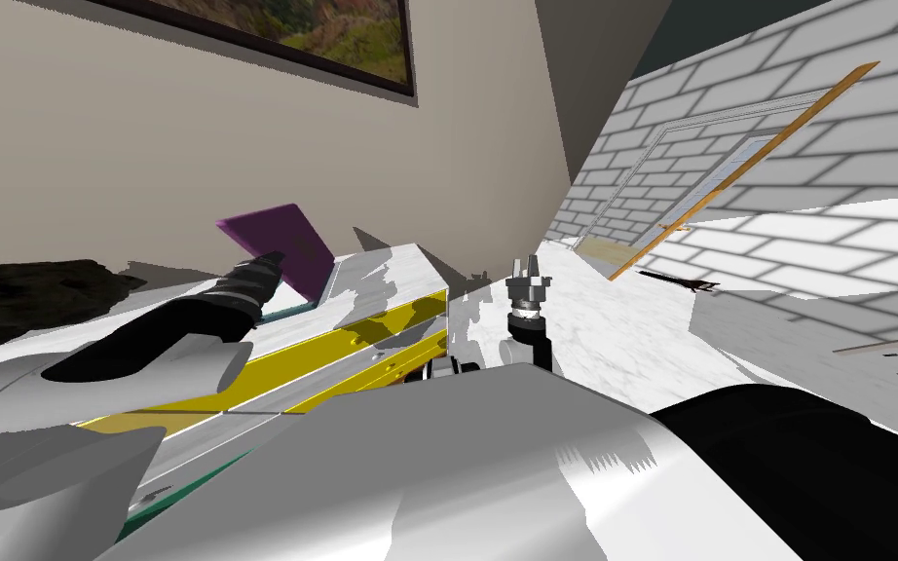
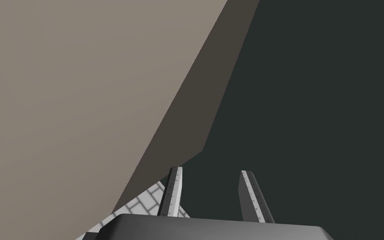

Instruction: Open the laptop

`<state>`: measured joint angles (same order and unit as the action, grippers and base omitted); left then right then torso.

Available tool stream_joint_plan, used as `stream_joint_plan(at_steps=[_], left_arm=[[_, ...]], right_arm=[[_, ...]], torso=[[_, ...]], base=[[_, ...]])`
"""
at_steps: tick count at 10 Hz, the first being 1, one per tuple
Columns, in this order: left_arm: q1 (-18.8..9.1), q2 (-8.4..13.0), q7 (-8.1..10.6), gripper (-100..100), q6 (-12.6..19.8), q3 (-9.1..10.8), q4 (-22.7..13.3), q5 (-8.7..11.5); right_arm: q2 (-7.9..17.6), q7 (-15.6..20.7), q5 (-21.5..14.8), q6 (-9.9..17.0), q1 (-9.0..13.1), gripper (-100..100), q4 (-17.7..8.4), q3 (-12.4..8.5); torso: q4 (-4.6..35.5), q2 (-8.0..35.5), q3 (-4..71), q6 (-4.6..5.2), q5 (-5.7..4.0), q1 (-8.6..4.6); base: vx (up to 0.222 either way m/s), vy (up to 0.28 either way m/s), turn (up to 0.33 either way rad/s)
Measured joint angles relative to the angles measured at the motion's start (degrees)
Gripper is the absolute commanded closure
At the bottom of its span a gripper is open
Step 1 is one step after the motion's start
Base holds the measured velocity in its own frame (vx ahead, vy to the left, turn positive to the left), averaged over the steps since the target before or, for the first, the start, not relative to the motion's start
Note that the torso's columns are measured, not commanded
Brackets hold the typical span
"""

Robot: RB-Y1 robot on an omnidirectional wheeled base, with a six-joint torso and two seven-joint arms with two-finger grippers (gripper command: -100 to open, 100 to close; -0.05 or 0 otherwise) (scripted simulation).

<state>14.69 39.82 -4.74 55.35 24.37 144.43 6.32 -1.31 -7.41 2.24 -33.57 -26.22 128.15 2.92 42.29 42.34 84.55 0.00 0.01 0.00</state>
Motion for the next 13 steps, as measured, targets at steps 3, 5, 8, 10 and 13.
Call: stream_joint_plan(at_steps=[3, 5, 8, 10, 13], left_arm=[[-1.0, -1.0, 0.75, 100, -0.5, 0.78, -1.0, 0.4], [-2.2, -2.8, 2.77, 100, -1.4, 0.68, -2.0, 1.1], [-4.0, -5.0, 5.73, 100, -2.0, 0.92, -3.7, 3.4], [-5.2, -6.6, 7.62, 100, -2.4, 1.18, -4.8, 4.4], [-6.3, -8.5, 9.37, 100, -3.8, 1.54, -6.8, 5.5]], right_arm=[[0.0, 0.0, 0.0, 0.0, 0.0, 0, 0.0, 0.0], [0.0, 0.0, 0.0, 0.0, 0.0, 0, 0.0, 0.0], [0.0, 0.0, 0.0, 0.0, 0.0, 0, 0.0, 0.0], [0.0, 0.0, 0.0, 0.0, 0.0, 0, 0.0, 0.0], [0.0, 0.0, 0.0, 0.0, 0.0, 0, 0.0, 0.0]], torso=[[-0.1, 0.0, -0.1, 0.31, 0.42, 0.09], [-0.3, -0.4, 0.2, 0.3, 0.15, -0.14], [0.0, 0.0, 0.0, 0.0, 0.01, 0.09], [0.1, 0.0, 0.0, 0.01, -0.1, -0.13], [0.0, 0.0, 0.0, 0.03, -0.04, -0.12]], base=[[-0.015, 0.01, -0.012], [-0.045, 0.031, 0.017], [-0.049, 0.071, 0.044], [-0.028, 0.045, 0.017], [-0.027, 0.031, 0.023]])
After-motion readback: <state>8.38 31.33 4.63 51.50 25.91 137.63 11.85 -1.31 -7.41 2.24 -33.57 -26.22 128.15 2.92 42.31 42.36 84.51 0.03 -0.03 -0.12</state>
